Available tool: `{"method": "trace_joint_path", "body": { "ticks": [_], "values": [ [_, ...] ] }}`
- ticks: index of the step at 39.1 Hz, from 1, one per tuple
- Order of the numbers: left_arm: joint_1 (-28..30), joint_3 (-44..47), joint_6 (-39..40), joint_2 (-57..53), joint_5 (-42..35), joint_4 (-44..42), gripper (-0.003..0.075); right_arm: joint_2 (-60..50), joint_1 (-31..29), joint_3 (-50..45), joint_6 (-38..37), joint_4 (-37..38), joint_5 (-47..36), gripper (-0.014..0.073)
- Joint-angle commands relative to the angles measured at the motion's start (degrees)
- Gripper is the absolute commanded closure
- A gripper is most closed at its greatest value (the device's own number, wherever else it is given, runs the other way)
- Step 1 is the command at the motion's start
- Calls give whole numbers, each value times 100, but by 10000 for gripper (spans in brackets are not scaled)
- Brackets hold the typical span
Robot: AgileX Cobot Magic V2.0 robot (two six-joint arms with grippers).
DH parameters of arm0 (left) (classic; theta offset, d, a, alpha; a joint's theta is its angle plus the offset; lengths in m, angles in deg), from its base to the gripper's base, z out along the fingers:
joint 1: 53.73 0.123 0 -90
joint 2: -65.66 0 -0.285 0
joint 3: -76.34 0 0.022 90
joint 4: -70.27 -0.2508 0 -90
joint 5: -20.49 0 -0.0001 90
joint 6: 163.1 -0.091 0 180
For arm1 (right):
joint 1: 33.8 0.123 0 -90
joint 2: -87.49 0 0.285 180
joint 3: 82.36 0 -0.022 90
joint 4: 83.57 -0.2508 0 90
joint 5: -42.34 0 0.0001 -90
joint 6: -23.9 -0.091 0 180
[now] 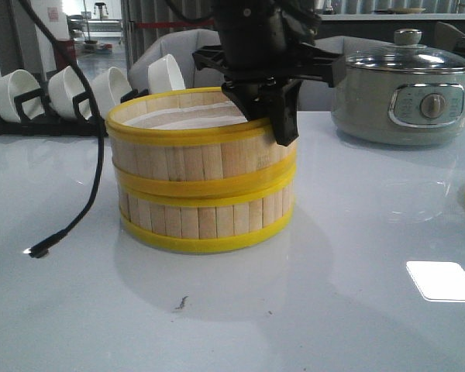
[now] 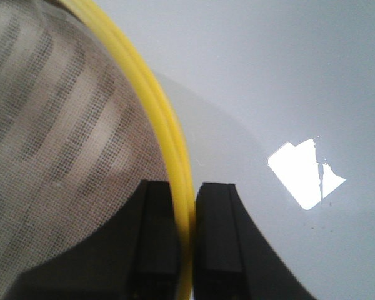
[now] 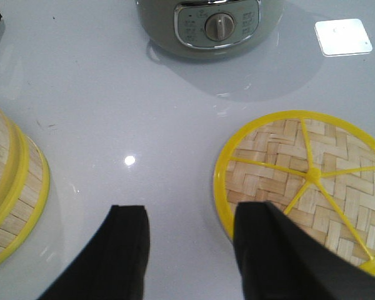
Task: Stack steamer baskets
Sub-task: 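Lower the basket onto the central basket and open the left gripper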
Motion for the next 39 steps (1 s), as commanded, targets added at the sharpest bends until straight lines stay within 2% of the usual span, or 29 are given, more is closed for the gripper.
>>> {"method": "trace_joint_path", "body": {
  "ticks": [1,39],
  "values": [
    [-27,-162,28,-385,-357,195,637,-38,7,196,-8,4,-369,169],
    [-27,-162,28,-385,-438,316,627,-38,7,196,-8,4,-375,169]
  ]
}}
